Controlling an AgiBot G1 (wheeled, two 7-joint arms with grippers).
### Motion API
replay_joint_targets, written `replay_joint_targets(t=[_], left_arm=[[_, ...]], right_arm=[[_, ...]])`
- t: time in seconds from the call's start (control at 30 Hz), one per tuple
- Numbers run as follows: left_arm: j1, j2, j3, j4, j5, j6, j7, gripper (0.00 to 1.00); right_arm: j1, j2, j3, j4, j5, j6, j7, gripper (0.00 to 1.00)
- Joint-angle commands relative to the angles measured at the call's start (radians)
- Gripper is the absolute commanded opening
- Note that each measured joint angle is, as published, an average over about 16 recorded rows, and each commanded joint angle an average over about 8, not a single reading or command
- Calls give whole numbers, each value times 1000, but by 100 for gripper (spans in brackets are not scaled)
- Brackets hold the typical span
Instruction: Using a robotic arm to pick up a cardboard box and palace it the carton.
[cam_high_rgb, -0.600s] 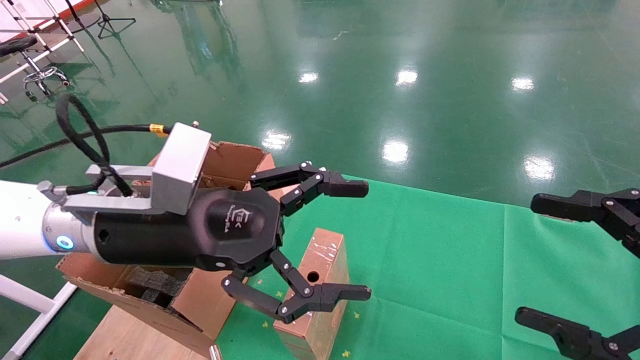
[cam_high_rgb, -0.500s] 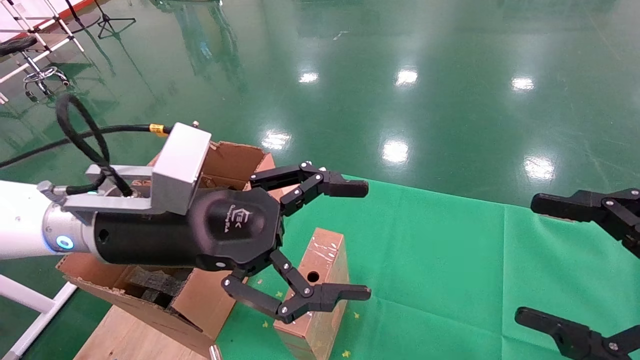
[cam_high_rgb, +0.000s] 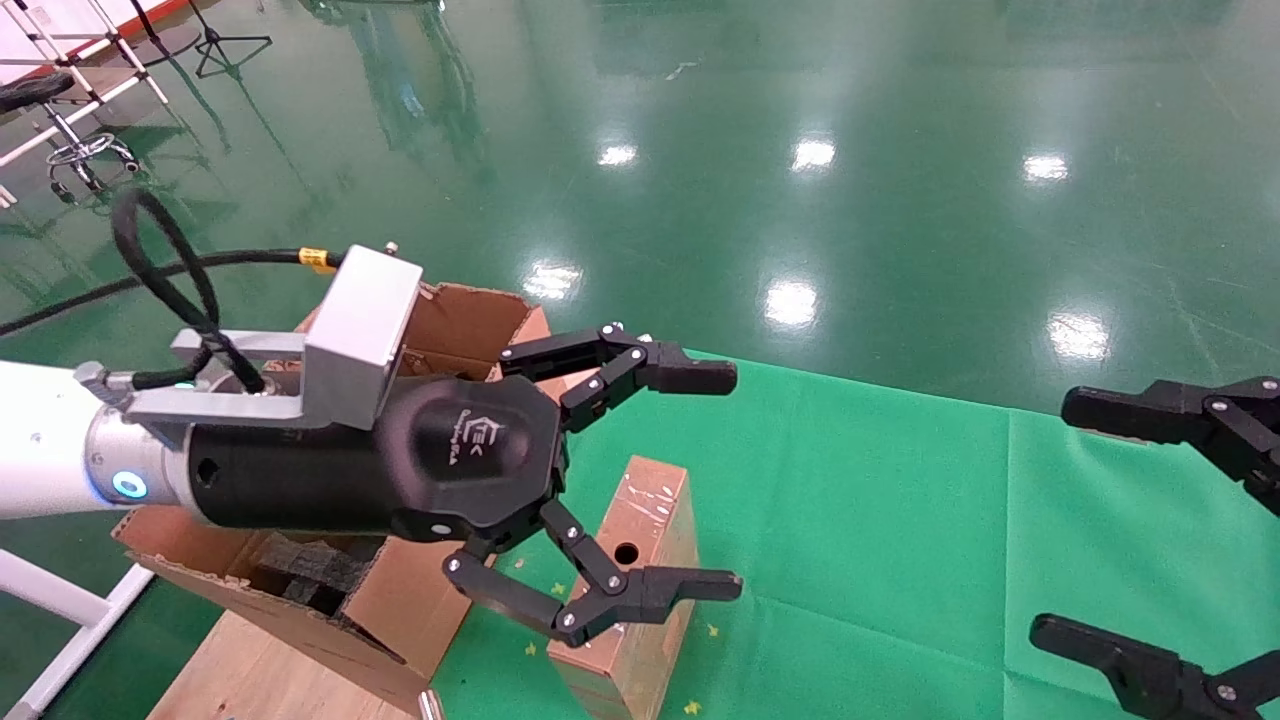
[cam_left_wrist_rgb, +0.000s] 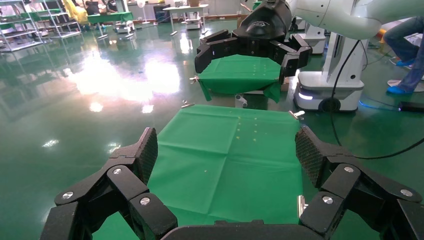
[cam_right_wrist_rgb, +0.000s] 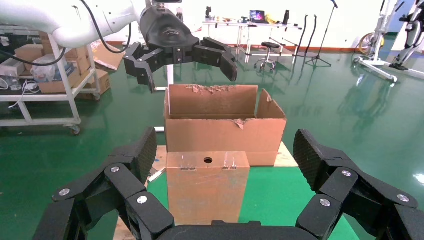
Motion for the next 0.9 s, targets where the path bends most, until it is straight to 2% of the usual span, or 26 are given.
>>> replay_joint_targets(t=[0.03,0.1,0.3,0.57,0.67,0.77,0.9], left_arm=[[4,-2,-1,2,-2,-2,2,100],[-16,-16,16,-12,43,-3,-22,100],[-106,-42,86,-60,196,18,-108,100],[-141,-42,116,-48,251,31,-128,100],[-160,-40,133,-47,291,13,-165,100],[-194,-27,155,-51,351,-18,-237,100],[-283,17,213,-53,487,-37,-396,100]], right_arm=[[0,0,0,0,0,0,0,9],[0,0,0,0,0,0,0,0],[0,0,0,0,0,0,0,0],[0,0,0,0,0,0,0,0],[0,0,0,-1,0,1,0,0],[0,0,0,-1,0,1,0,0],[0,0,0,-1,0,1,0,0]])
